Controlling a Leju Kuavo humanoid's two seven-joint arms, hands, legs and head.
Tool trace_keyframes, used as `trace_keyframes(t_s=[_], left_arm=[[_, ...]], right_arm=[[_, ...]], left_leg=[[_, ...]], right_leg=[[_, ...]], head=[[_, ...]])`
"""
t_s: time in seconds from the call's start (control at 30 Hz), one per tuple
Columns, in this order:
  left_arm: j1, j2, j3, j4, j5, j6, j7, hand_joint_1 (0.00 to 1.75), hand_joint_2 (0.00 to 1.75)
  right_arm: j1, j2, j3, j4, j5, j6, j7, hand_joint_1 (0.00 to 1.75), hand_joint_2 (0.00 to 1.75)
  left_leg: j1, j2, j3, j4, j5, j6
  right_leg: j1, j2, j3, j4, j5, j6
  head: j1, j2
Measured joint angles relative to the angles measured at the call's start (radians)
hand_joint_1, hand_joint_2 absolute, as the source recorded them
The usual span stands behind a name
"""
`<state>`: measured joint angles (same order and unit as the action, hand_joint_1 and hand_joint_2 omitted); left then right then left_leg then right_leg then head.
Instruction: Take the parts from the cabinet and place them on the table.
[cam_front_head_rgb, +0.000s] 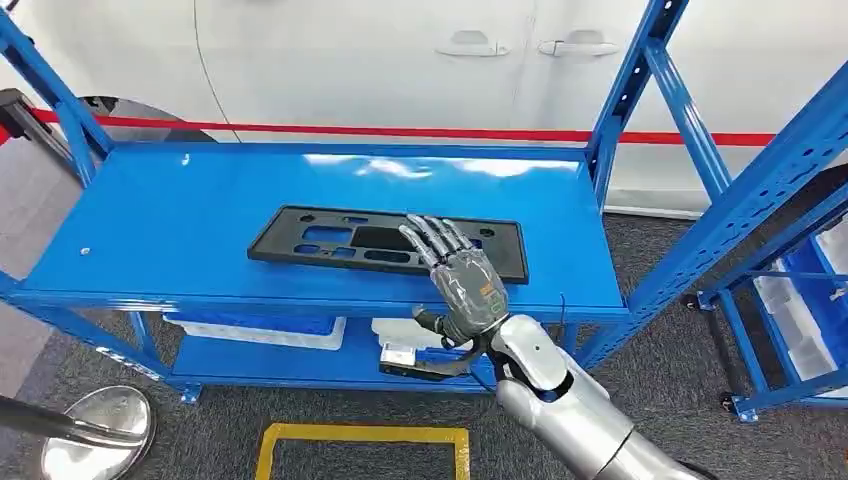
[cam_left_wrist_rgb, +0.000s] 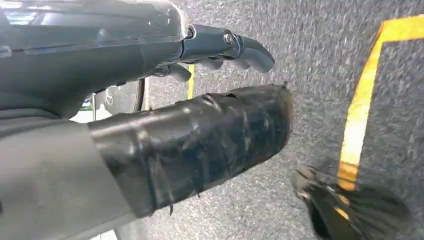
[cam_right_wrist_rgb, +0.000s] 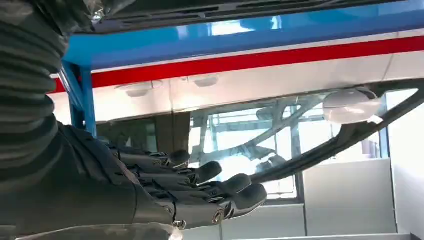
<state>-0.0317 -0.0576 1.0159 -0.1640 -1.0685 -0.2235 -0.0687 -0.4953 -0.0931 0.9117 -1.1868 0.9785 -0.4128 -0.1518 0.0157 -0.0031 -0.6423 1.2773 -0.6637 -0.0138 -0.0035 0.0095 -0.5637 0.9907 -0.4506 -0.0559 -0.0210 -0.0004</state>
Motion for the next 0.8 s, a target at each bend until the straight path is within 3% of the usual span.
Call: trace_keyframes(t_s=[0.03,0.07,0.1,0.13,0.17,0.2,0.23,0.3,0.33,0.37,0.4,0.47,0.5,0.53,0.57,0.6,0.63,0.67,0.7,0.77,0.8], left_arm=[[0.003,0.001,0.002,0.0,0.0,0.0,0.0,0.0,0.0],[0.006,0.001,0.003,0.0,0.0,0.002,0.003,0.0,0.0],[0.009,0.002,0.004,0.0,0.0,0.002,0.003,0.0,0.0],[0.013,0.002,0.005,0.0,0.0,0.002,0.003,0.0,0.0],[0.016,0.002,0.006,0.0,-0.001,0.003,0.006,0.0,0.0],[0.011,0.002,0.006,0.0,-0.002,0.003,0.006,0.0,0.0],[0.009,0.002,0.007,0.0,-0.002,0.004,0.006,0.0,0.0],[0.01,0.002,0.008,0.0,-0.003,0.005,0.006,0.0,0.0],[0.011,0.002,0.009,0.0,-0.003,0.006,0.002,0.0,0.0],[0.01,0.002,0.009,0.0,-0.004,0.009,0.0,0.0,0.0],[0.007,0.003,0.009,0.0,-0.004,0.016,-0.001,0.0,0.0],[0.002,0.003,0.009,0.0,-0.004,0.024,-0.001,0.0,0.0],[0.002,0.003,0.01,0.0,-0.004,0.029,-0.001,0.0,0.0],[0.002,0.003,0.01,0.0,-0.003,0.033,-0.001,0.0,0.0],[0.0,0.003,0.01,0.0,-0.003,0.034,-0.001,0.0,0.0],[0.0,0.003,0.01,0.0,-0.003,0.034,-0.001,0.0,0.0],[0.0,0.003,0.01,0.0,-0.003,0.034,-0.001,0.0,0.0],[0.005,-0.002,0.011,0.003,-0.003,0.034,0.0,0.0,0.0],[0.001,-0.002,0.011,0.002,-0.003,0.033,0.0,0.0,0.0],[-0.004,-0.002,0.011,0.002,-0.003,0.034,0.0,0.0,0.0],[-0.003,-0.002,0.011,0.002,-0.003,0.035,-0.001,0.0,0.0]], right_arm=[[0.0,0.001,0.0,0.003,0.0,0.0,0.0,0.0,1.75],[0.0,0.001,0.0,0.004,-0.001,0.0,-0.003,0.0,1.75],[0.0,0.001,0.0,0.007,-0.005,0.0,-0.008,0.0,1.75],[0.001,0.001,0.0,0.01,-0.008,0.001,-0.01,0.0,1.75],[-0.001,0.0,0.001,0.017,-0.011,0.004,-0.01,0.0,1.75],[-0.001,0.001,0.003,0.019,-0.011,0.006,-0.01,0.0,1.75],[0.0,0.001,0.003,0.022,-0.014,0.006,-0.011,0.0,1.75],[-0.007,0.001,0.003,0.025,-0.016,0.003,-0.014,0.0,1.75],[-0.008,0.001,0.004,0.027,-0.016,0.003,-0.016,0.0,1.75],[-0.011,0.001,0.004,0.031,-0.016,0.003,-0.016,0.0,1.75],[-0.013,0.001,0.004,0.036,-0.016,0.008,-0.016,0.0,1.75],[-0.013,0.0,0.009,0.05,-0.016,0.05,-0.016,0.0,1.75],[-0.014,-0.003,0.016,0.056,-0.015,0.085,-0.015,0.0,1.75],[-0.015,-0.012,0.024,0.061,-0.017,0.121,-0.016,0.0,1.75],[-0.017,-0.019,0.032,0.066,-0.021,0.136,-0.019,0.0,1.75],[-0.02,-0.024,0.035,0.069,-0.025,0.141,-0.022,0.0,1.75],[-0.022,-0.031,0.037,0.073,-0.029,0.142,-0.025,0.0,1.75],[-0.024,-0.04,0.041,0.079,-0.031,0.143,-0.027,0.0,1.75],[-0.031,-0.041,0.047,0.082,-0.032,0.145,-0.027,0.0,1.75],[-0.036,-0.042,0.052,0.086,-0.034,0.15,-0.03,0.0,1.75],[-0.04,-0.046,0.051,0.088,-0.044,0.171,-0.036,0.0,1.75]], left_leg=[[0.001,0.0,-0.009,-0.026,0.005,0.001],[0.003,0.0,-0.005,-0.086,0.047,-0.004],[0.004,0.0,0.003,-0.163,0.121,-0.002],[0.004,0.001,0.007,-0.24,0.225,0.001],[0.0,0.001,-0.005,-0.267,0.28,0.007],[-0.004,0.003,0.003,-0.265,0.243,0.016],[-0.007,-0.001,0.001,-0.263,0.261,0.026],[-0.005,0.0,0.022,-0.276,0.252,0.038],[-0.001,0.001,0.036,-0.283,0.252,0.041],[-0.001,0.001,0.046,-0.286,0.247,0.047],[-0.001,0.0,0.053,-0.287,0.24,0.052],[-0.002,-0.002,0.069,-0.287,0.222,0.054],[-0.003,-0.003,0.08,-0.287,0.213,0.054],[-0.003,-0.004,0.096,-0.287,0.202,0.054],[-0.005,-0.005,0.112,-0.287,0.191,0.054],[-0.006,-0.005,0.125,-0.287,0.182,0.053],[-0.007,-0.005,0.141,-0.287,0.169,0.05],[-0.007,-0.005,0.146,-0.285,0.159,0.047],[-0.008,-0.008,0.144,-0.284,0.155,0.041],[-0.007,-0.006,0.145,-0.279,0.154,0.029],[-0.009,-0.005,0.154,-0.289,0.151,0.025]], right_leg=[[-0.001,0.003,0.019,0.0,-0.013,0.002],[-0.003,0.005,0.041,0.0,-0.029,0.006],[-0.003,0.006,0.061,0.001,-0.045,0.011],[-0.003,0.005,0.068,0.0,-0.059,0.016],[0.0,0.006,0.083,0.011,-0.072,0.023],[0.0,0.009,0.074,0.005,-0.077,0.03],[-0.002,0.008,0.076,0.001,-0.085,0.038],[0.0,0.007,0.094,0.005,-0.084,0.046],[-0.005,0.004,0.08,0.033,-0.084,0.05],[-0.005,0.0,0.05,0.093,-0.085,0.053],[-0.005,-0.001,-0.003,0.176,-0.106,0.059],[-0.008,-0.001,-0.1,0.302,-0.178,0.066],[-0.008,-0.002,-0.128,0.325,-0.194,0.066],[-0.008,-0.003,-0.141,0.307,-0.178,0.064],[-0.008,-0.003,-0.135,0.256,-0.134,0.06],[-0.006,-0.004,-0.122,0.192,-0.078,0.052],[0.001,-0.004,-0.099,0.09,0.017,0.037],[0.008,-0.004,-0.102,0.048,0.057,0.024],[0.011,-0.007,-0.1,0.04,0.037,0.023],[0.017,-0.006,-0.094,0.032,0.043,0.019],[0.013,-0.006,-0.085,0.03,0.043,0.014]], head=[[0.0,0.0],[0.0,0.0],[0.0,0.0],[0.0,0.0],[0.004,0.0],[0.003,0.0],[0.004,0.0],[0.005,0.0],[0.004,0.0],[0.006,0.0],[0.006,0.0],[0.006,0.0],[0.006,0.0],[0.006,0.0],[0.006,0.0],[0.006,0.0],[0.006,0.0],[0.006,0.0],[0.002,0.0],[0.005,0.0],[0.005,0.0]])
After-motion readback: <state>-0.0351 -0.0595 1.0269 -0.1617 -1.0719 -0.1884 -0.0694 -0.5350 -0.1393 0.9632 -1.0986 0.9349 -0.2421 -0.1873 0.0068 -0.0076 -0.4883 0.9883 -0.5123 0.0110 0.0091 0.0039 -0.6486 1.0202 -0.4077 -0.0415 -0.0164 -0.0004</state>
